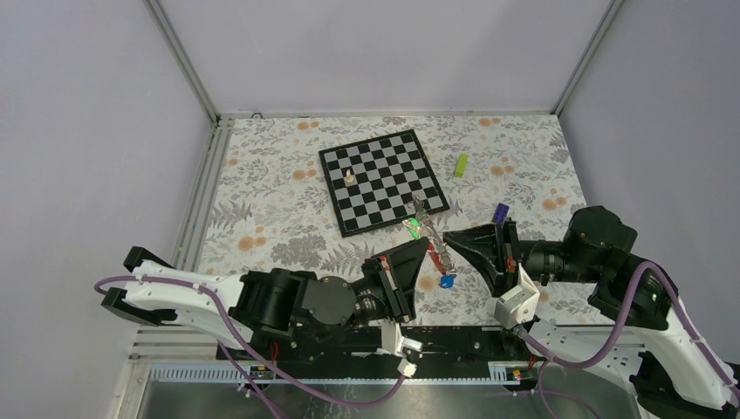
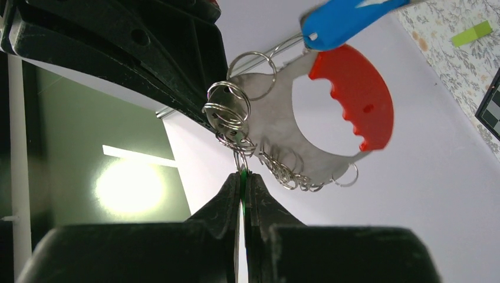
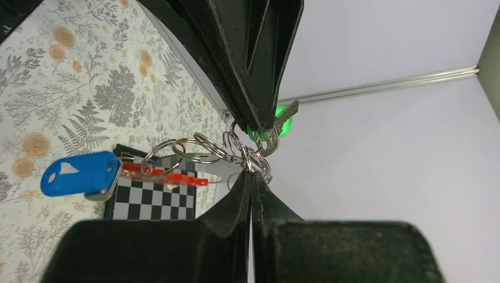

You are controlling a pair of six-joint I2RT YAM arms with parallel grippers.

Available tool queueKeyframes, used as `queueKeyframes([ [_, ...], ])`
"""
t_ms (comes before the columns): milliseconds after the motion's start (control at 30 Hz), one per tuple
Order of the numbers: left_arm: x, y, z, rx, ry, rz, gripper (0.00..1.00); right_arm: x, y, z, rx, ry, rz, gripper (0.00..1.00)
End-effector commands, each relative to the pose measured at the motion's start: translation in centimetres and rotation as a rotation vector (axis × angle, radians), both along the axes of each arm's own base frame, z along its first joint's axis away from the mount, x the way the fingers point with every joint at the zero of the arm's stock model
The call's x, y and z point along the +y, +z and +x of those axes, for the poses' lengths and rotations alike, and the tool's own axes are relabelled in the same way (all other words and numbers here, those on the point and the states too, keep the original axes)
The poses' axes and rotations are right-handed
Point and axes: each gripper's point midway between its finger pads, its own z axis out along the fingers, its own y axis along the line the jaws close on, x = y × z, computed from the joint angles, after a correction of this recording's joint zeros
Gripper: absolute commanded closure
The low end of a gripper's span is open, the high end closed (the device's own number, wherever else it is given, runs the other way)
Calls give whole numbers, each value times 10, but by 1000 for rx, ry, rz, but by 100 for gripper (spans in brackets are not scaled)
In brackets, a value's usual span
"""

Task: Remove the keys from the keyring
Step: Remove the key from the keyring.

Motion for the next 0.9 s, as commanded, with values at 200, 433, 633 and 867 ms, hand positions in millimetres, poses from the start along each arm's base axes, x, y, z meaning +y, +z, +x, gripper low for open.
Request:
queueKeyframes([
  [200, 9, 28, 7, 88, 4, -164, 100, 8, 24, -6, -111, 67, 48, 100],
  [433, 7, 29, 11, 119, -6, -172, 100, 9, 17, -6, -103, 73, 20, 100],
  [633, 5, 28, 16, 136, -4, -171, 100, 10, 16, -7, -98, 83, 24, 100],
  [867, 4, 22, 18, 143, -1, -162, 100, 8, 26, -9, -99, 70, 97, 100],
])
